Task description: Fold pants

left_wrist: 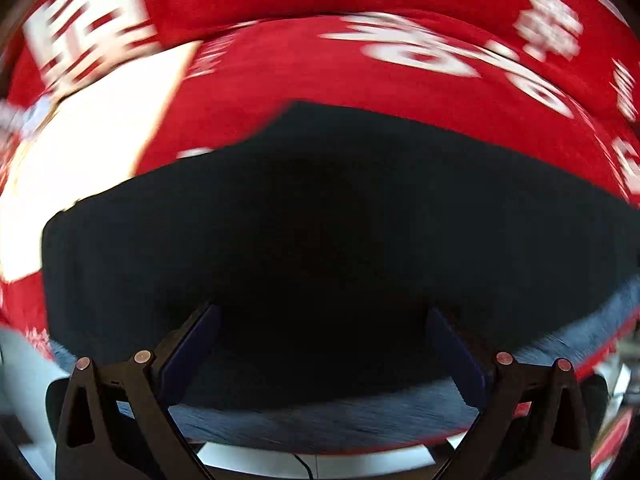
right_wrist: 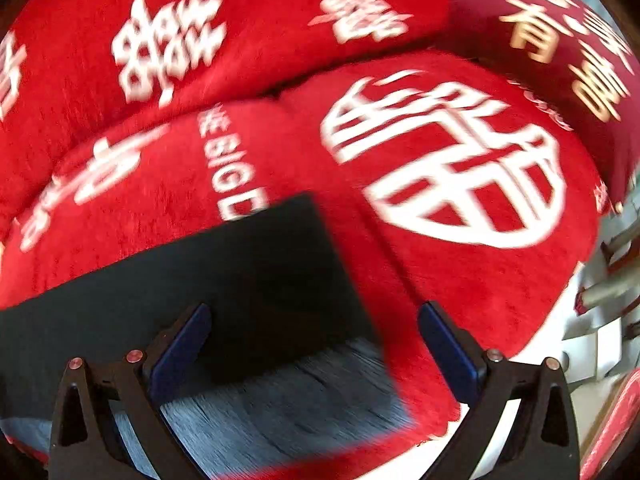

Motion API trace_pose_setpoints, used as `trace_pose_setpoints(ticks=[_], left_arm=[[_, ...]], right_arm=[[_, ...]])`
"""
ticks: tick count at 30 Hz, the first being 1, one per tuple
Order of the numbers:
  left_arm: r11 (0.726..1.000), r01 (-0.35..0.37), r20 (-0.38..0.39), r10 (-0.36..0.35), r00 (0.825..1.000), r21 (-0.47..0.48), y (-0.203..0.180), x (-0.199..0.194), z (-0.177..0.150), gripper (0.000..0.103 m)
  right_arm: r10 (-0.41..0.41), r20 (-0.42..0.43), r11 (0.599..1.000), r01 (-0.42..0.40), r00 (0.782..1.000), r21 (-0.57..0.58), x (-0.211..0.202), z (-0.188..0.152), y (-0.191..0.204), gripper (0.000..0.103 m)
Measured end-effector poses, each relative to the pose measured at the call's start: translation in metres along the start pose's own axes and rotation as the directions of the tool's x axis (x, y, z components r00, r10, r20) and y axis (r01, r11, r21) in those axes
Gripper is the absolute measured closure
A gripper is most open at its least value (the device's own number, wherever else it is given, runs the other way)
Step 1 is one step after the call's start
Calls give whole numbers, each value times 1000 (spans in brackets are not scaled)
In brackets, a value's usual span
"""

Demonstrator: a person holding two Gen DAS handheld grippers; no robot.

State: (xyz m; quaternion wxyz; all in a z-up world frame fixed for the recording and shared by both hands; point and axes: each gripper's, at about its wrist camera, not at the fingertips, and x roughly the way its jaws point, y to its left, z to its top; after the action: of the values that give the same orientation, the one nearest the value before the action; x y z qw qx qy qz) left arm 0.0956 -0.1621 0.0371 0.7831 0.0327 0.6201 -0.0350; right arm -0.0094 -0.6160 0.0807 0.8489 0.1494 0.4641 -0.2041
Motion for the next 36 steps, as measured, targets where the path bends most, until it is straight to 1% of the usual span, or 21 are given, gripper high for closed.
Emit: trace_pose_setpoints(ticks=[2, 4, 6, 8, 9, 11, 14, 16, 18, 19, 22, 23, 24, 25, 28, 29, 30, 31, 33, 35, 36], left_arm=[[996, 31, -1, -31, 1000, 83, -36, -1, -1, 0], [991, 22, 15, -24, 1000, 135, -64, -4, 0, 0], [982, 31, 28, -36, 999, 184, -97, -7, 3, 0], [975, 58, 34, -66, 997, 213, -129, -8, 7, 0], [973, 75, 30, -83, 996, 220, -141, -7, 10, 0], [970, 102, 12, -107, 994, 223, -170, -6, 15, 0], [967, 123, -19, -122, 992, 224, -208, 2, 19, 0], [972, 111, -7, -112, 994, 208, -220, 3, 21, 0], [979, 88, 6, -91, 996, 182, -232, 3, 27, 0], [984, 66, 4, -68, 998, 167, -236, 4, 28, 0], [994, 1, 4, -1, 1000, 110, -248, 10, 35, 0], [994, -19, 9, 18, 1000, 106, -251, 10, 34, 0], [994, -33, 23, 31, 999, 101, -253, 11, 32, 0], [994, -42, 38, 39, 999, 101, -254, 12, 31, 0], [991, -79, 98, 68, 993, 111, -259, 10, 23, 0], [990, -84, 101, 72, 992, 114, -260, 11, 23, 0], [990, -84, 98, 73, 993, 116, -259, 11, 23, 0], [990, -79, 90, 69, 994, 119, -258, 11, 24, 0], [991, -34, 49, 28, 998, 133, -254, 10, 31, 0], [990, 73, -21, -71, 997, 123, -234, 6, 41, 0], [989, 108, -28, -106, 994, 98, -224, 2, 43, 0]], right_arm=[[38, 39, 997, -41, 999, 69, -15, -20, -28, 0], [70, 31, 990, -74, 997, 118, -15, -36, -42, 0], [178, 3, 970, -176, 984, 165, -6, -55, -58, 3], [258, 5, 952, -255, 966, 170, -1, -67, -57, 4], [288, 14, 947, -287, 958, 145, 1, -72, -49, 4], [302, 17, 948, -302, 953, 101, 10, -76, -40, 4], [323, 33, 941, -325, 946, 97, 25, -75, -36, 5], [343, 89, 933, -350, 935, 86, 23, -68, -35, 6], [390, 118, 911, -402, 913, 97, 27, -61, -35, 8], [398, 119, 908, -409, 910, 92, 29, -59, -34, 9], [391, 126, 915, -400, 912, 52, 33, -56, -30, 26], [406, 125, 909, -415, 905, 49, 33, -55, -30, 43], [419, 123, 902, -427, 900, 54, 34, -55, -31, 56], [429, 123, 898, -437, 895, 55, 33, -58, -35, 57], [414, 126, 907, -420, 902, 25, 36, -58, -30, 57], [407, 124, 911, -412, 905, 18, 34, -57, -29, 61], [403, 131, 914, -407, 906, 0, 26, -55, -28, 79], [411, 148, 910, -413, 900, -16, 19, -53, -25, 85], [422, 202, 907, -416, 884, -74, -7, -48, -14, 88], [424, 245, 905, -396, 872, -155, -34, -45, 3, 88], [419, 273, 904, -369, 866, -215, -52, -45, 17, 88]])
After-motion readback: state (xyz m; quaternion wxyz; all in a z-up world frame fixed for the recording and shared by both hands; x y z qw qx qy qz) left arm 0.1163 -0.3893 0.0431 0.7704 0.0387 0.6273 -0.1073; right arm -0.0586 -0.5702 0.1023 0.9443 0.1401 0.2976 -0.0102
